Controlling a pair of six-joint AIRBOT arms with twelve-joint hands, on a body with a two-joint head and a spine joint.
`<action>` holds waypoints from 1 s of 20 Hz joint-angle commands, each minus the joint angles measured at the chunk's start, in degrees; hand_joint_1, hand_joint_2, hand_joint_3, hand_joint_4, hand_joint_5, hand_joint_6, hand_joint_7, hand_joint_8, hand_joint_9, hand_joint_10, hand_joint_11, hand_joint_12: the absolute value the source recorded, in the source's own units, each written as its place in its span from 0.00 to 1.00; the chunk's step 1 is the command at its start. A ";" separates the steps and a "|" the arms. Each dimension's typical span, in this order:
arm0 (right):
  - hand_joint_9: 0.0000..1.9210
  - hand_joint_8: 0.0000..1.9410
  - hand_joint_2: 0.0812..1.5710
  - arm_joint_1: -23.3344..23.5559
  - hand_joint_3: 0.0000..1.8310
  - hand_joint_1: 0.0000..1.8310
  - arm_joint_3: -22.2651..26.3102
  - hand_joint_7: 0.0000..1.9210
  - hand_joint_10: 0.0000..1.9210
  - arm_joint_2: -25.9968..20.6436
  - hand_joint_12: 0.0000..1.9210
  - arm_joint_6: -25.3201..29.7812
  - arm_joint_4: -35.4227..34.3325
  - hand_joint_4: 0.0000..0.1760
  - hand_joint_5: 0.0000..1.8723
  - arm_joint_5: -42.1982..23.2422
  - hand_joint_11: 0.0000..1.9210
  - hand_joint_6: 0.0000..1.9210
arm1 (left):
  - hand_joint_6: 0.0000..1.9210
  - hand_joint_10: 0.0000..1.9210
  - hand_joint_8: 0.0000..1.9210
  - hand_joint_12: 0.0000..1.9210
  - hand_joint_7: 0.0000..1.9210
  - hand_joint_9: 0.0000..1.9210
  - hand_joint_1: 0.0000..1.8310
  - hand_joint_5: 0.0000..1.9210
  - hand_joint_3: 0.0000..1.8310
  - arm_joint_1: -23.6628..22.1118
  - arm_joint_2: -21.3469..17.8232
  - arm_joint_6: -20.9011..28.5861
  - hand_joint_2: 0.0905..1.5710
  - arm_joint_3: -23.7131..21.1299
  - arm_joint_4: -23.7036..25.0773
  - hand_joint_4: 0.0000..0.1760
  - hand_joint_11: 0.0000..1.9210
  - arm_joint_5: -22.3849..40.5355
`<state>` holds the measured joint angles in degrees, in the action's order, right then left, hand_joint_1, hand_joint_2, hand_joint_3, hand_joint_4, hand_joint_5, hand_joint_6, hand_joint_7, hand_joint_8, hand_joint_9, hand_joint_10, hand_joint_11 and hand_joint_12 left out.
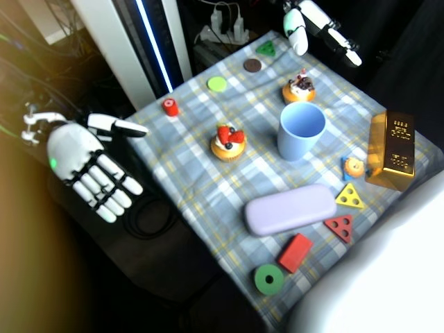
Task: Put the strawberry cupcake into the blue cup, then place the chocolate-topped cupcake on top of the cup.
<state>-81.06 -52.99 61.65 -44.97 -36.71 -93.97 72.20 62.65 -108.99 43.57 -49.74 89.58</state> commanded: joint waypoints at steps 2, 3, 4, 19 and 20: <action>0.01 0.00 0.76 -0.04 0.01 0.02 -0.40 0.07 0.00 -0.11 0.00 0.57 0.50 0.16 0.10 -7.02 0.00 0.00 | 0.00 0.00 0.00 0.00 0.01 0.01 0.00 0.05 0.01 -0.46 0.01 0.45 0.68 0.27 2.79 0.75 0.01 6.47; 0.01 0.00 0.75 -0.04 0.00 0.02 -0.40 0.06 0.00 -0.14 0.00 0.85 0.51 0.17 0.09 -7.02 0.00 0.00 | 0.00 0.00 0.00 0.00 0.01 0.01 0.00 0.05 0.01 -0.47 -0.17 0.44 0.68 0.11 2.97 0.78 0.01 6.47; 0.00 0.00 0.76 -0.04 0.00 0.02 -0.39 0.06 0.00 -0.50 0.00 1.36 0.84 0.14 0.09 -7.02 0.00 0.00 | 0.00 0.00 0.00 0.00 0.01 0.01 0.00 0.05 0.01 -0.49 -0.66 0.43 0.68 -0.10 3.40 0.74 0.01 6.44; 0.06 0.00 0.55 7.57 0.00 0.35 -6.02 0.13 0.01 -9.41 0.00 10.62 18.76 0.13 0.12 6.08 0.01 0.00 | 0.00 0.00 0.00 0.03 0.07 0.05 0.26 0.10 0.00 -2.15 -8.66 0.40 0.62 -2.08 5.84 0.15 0.05 3.66; 0.07 0.01 0.54 9.32 0.00 0.36 -7.37 0.15 0.01 -9.29 0.00 11.92 21.23 0.08 0.13 8.51 0.01 0.00 | 0.01 0.00 0.00 0.03 0.07 0.05 0.27 0.11 0.00 -2.15 -8.44 0.40 0.61 -1.99 5.42 0.12 0.04 3.57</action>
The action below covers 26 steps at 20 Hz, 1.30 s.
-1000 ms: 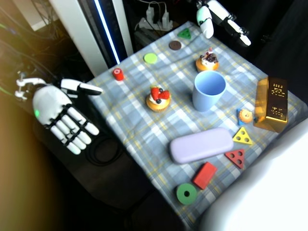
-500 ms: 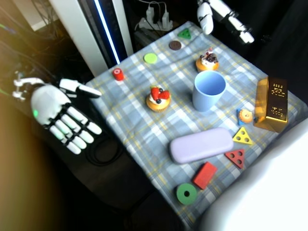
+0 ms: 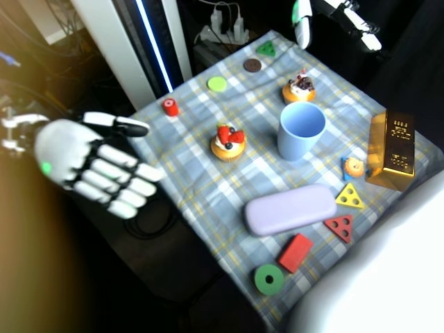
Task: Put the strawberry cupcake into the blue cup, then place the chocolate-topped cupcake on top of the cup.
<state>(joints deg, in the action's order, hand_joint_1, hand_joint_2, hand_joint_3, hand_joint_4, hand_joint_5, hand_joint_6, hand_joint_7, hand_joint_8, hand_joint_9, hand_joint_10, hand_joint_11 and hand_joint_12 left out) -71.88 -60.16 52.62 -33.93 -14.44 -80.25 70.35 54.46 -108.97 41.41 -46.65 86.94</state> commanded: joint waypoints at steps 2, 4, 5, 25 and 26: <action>0.07 0.01 0.54 5.00 0.00 0.37 -3.56 0.17 0.01 0.66 0.01 4.67 4.60 0.11 0.13 -0.10 0.02 0.00 | 0.01 0.00 0.00 0.04 0.07 0.06 0.21 0.11 0.00 -0.11 0.22 0.38 0.62 0.23 1.45 0.08 0.06 6.48; 0.06 0.01 0.55 9.57 0.00 0.39 -6.30 0.18 0.00 1.50 0.00 8.07 10.00 0.17 0.14 3.84 0.00 0.01 | 0.00 0.00 0.00 0.04 0.07 0.06 0.20 0.10 0.00 0.12 0.39 0.38 0.63 0.19 1.09 0.02 0.05 6.66; 0.06 0.01 0.55 11.57 0.00 0.38 -6.82 0.18 0.00 1.54 0.00 8.48 11.98 0.24 0.15 5.26 0.00 0.01 | 0.00 0.00 0.00 0.04 0.08 0.06 0.20 0.11 0.00 0.13 0.44 0.37 0.64 0.23 1.06 0.00 0.06 6.54; 0.08 0.01 0.53 26.31 0.00 0.33 -19.35 0.20 0.01 14.41 0.00 15.70 25.07 0.24 0.20 19.54 0.00 0.00 | 0.00 0.00 0.00 0.25 0.08 0.09 0.17 0.10 0.00 0.74 1.81 -0.15 0.63 0.82 -0.02 0.42 0.00 6.54; 0.13 0.01 0.54 26.31 0.00 0.34 -19.81 0.23 0.01 14.81 0.01 16.19 25.14 0.15 0.20 19.69 0.02 0.00 | 0.00 0.00 0.00 0.26 0.08 0.10 0.16 0.10 0.00 0.75 1.84 -0.15 0.63 0.83 -0.03 0.38 0.01 6.48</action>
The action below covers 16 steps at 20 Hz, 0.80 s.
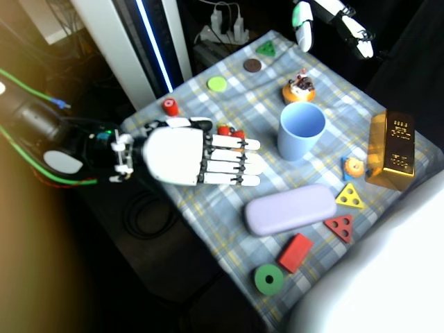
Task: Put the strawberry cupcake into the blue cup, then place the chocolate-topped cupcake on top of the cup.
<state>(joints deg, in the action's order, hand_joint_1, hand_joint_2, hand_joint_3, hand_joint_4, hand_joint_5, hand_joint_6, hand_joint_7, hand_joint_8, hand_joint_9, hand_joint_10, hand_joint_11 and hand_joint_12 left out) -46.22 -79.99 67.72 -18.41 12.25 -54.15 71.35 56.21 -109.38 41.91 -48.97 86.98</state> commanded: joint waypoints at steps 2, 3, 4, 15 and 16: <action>0.23 0.01 0.59 0.65 0.00 0.37 -0.53 0.29 0.00 0.10 0.14 1.57 -1.40 0.00 0.25 -6.37 0.08 0.01 | 0.00 0.00 0.00 0.24 0.07 0.08 0.17 0.09 0.00 -0.25 0.24 0.27 0.65 0.36 2.26 0.21 0.00 6.43; 0.29 0.01 0.60 0.65 0.00 0.36 -0.61 0.34 0.00 0.19 0.27 1.69 -1.22 0.00 0.30 -6.37 0.10 0.01 | 0.00 0.00 0.00 0.24 0.07 0.09 0.16 0.09 0.00 -0.25 0.24 0.27 0.65 0.36 2.25 0.32 0.00 6.42; 0.34 0.01 0.61 0.65 0.00 0.37 -0.61 0.39 0.01 0.19 0.42 1.69 -1.11 0.00 0.36 -6.37 0.10 0.01 | 0.00 0.00 0.00 0.24 0.07 0.09 0.15 0.09 0.00 -0.25 0.24 0.27 0.65 0.36 2.25 0.28 0.00 6.37; 0.36 0.25 0.73 3.96 0.00 0.57 0.22 0.51 0.63 -0.63 0.85 1.70 1.79 0.00 0.47 -6.40 0.24 0.60 | 0.00 0.00 0.00 0.25 0.08 0.08 0.15 0.10 0.00 -0.17 0.23 0.28 0.67 0.35 2.03 0.18 0.00 6.09; 0.36 0.25 0.73 4.66 0.00 0.57 0.50 0.51 0.63 -1.14 0.85 1.70 2.02 0.00 0.47 -6.43 0.24 0.60 | 0.00 0.00 0.00 0.25 0.08 0.08 0.15 0.10 0.00 -0.17 0.24 0.28 0.67 0.37 2.03 0.18 0.00 6.01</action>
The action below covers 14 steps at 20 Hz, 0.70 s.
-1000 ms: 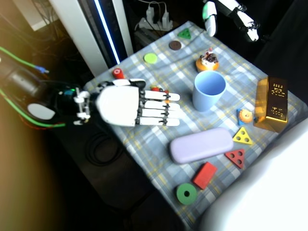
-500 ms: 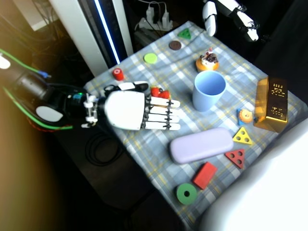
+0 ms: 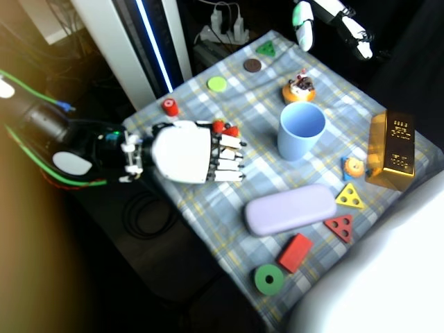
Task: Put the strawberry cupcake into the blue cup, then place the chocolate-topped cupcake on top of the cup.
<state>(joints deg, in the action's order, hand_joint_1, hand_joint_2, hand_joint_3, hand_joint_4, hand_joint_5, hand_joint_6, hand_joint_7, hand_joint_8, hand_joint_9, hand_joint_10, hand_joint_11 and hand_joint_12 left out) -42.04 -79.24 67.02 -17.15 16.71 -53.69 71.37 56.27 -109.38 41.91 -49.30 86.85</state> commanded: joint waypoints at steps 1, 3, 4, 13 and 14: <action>0.33 0.57 0.74 1.36 0.00 0.58 0.05 0.39 0.79 -1.19 0.96 0.51 -2.30 0.00 0.45 -7.29 0.26 0.63 | 0.00 0.00 0.00 0.28 0.08 0.09 0.15 0.10 0.00 -0.20 0.22 0.28 0.66 0.39 2.36 0.24 0.00 6.09; 0.27 0.57 0.76 2.64 0.00 0.55 0.11 0.34 0.80 -2.11 0.95 1.52 -2.28 0.13 0.43 -8.46 0.22 0.66 | 0.00 0.00 0.00 0.28 0.08 0.09 0.12 0.10 0.00 -0.20 0.25 0.28 0.67 0.44 2.36 0.16 0.00 5.85; 0.28 0.53 0.75 3.53 0.00 0.55 -0.05 0.35 0.77 -2.64 0.92 2.57 -2.19 0.22 0.43 -9.27 0.24 0.65 | 0.00 0.00 0.00 0.26 0.07 0.09 0.12 0.10 0.00 -0.21 0.24 0.28 0.67 0.44 2.36 0.16 0.00 5.75; 0.37 0.09 0.68 12.17 0.00 0.41 -1.16 0.50 0.48 -4.07 0.71 4.05 3.25 0.00 0.49 -8.88 0.29 0.02 | 0.00 0.00 0.00 0.24 0.07 0.07 0.10 0.10 0.00 -0.44 0.63 0.28 0.66 0.87 2.41 0.21 0.00 4.65; 0.39 0.07 0.68 13.15 0.00 0.40 -1.38 0.51 0.44 -4.07 0.66 4.05 3.82 0.00 0.49 -8.46 0.31 0.01 | 0.00 0.00 0.00 0.25 0.07 0.08 0.11 0.10 0.00 -0.49 0.67 0.27 0.67 0.94 2.45 0.13 0.00 4.51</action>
<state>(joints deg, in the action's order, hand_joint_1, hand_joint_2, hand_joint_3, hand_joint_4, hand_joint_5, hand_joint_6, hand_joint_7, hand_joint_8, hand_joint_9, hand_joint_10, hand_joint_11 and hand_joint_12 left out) -29.21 -80.58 63.42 -13.69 23.42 -56.05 71.35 56.99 -109.38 42.57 -49.47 85.32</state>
